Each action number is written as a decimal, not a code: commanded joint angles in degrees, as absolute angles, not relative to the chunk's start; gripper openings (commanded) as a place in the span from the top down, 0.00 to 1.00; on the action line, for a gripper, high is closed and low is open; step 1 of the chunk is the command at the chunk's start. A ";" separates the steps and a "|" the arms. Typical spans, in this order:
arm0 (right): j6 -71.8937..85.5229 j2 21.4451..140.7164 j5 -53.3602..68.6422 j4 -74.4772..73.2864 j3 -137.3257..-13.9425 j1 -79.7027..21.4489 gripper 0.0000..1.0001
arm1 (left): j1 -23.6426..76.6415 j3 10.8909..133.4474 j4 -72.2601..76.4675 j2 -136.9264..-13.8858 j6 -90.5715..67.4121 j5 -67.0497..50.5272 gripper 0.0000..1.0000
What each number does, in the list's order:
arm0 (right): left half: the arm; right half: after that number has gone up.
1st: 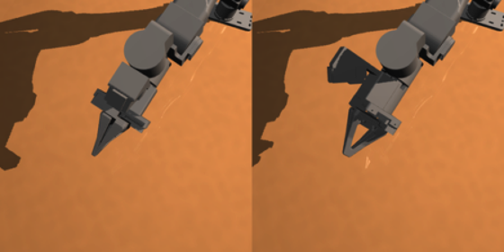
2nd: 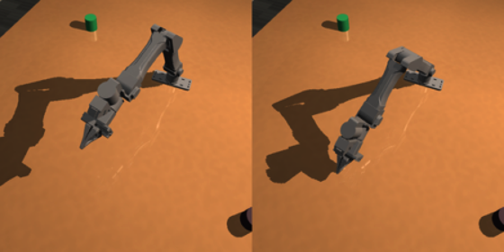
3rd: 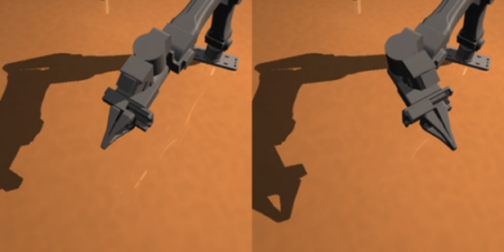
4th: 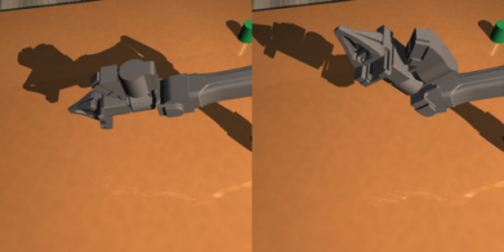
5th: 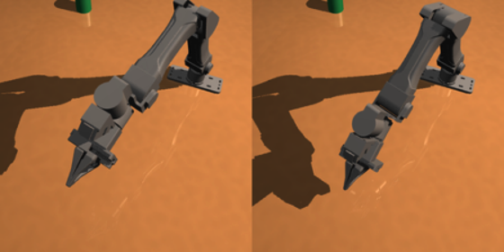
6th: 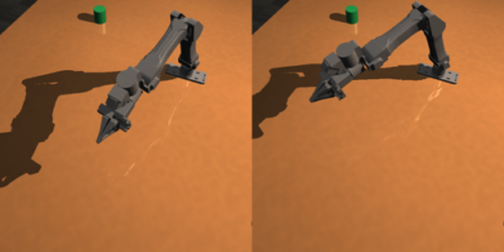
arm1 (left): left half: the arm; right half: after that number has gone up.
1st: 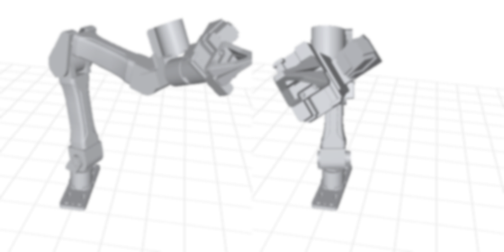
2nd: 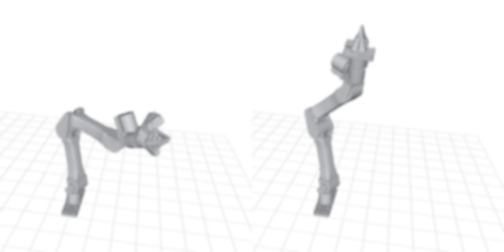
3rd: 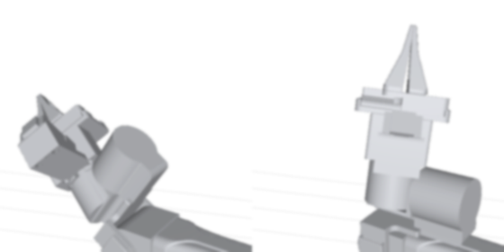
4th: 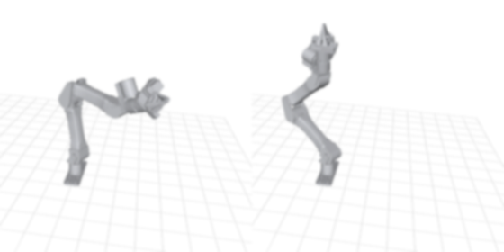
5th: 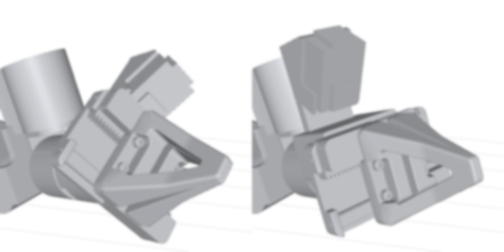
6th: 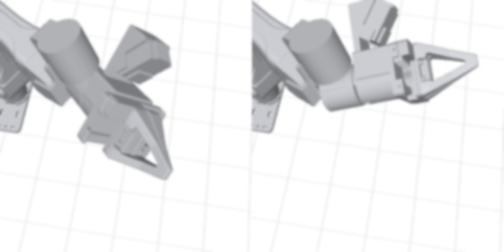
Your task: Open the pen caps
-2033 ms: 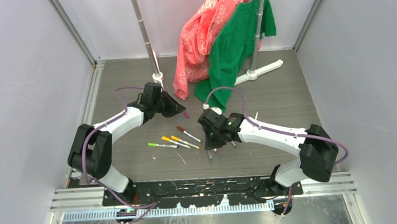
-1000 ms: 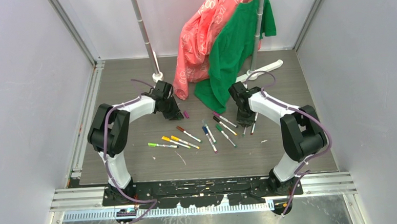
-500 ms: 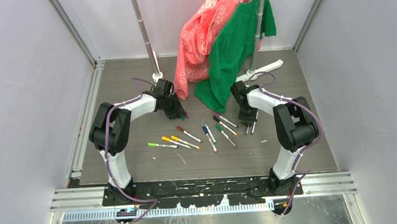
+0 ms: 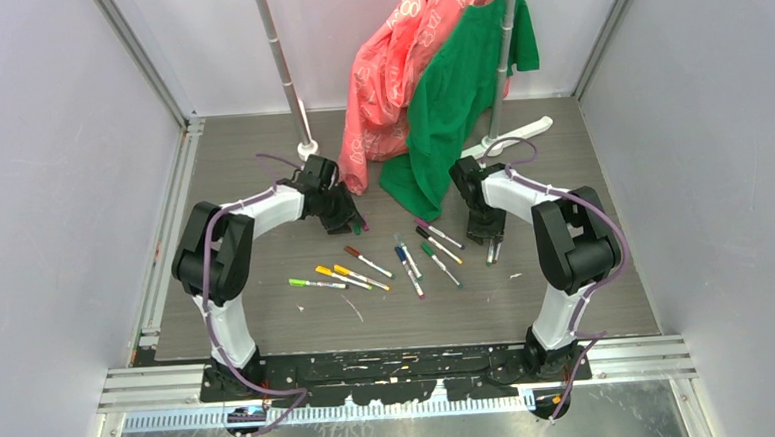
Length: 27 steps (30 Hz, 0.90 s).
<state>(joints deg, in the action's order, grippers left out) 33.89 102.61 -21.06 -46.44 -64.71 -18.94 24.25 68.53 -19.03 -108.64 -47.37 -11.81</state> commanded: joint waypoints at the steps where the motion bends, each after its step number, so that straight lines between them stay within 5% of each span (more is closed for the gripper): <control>1: 34.07 101.10 -22.76 -46.71 -65.66 -18.71 0.57 | 24.17 66.14 -23.47 -105.70 -46.68 -8.11 0.54; 27: 20.84 95.63 -12.31 -46.24 -69.80 -27.73 0.50 | 24.04 60.15 -25.14 -90.09 -50.30 -8.82 0.46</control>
<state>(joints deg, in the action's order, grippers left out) 24.27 94.43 -13.82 -47.62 -66.65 -26.39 24.25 60.73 -25.80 -93.17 -49.04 -7.49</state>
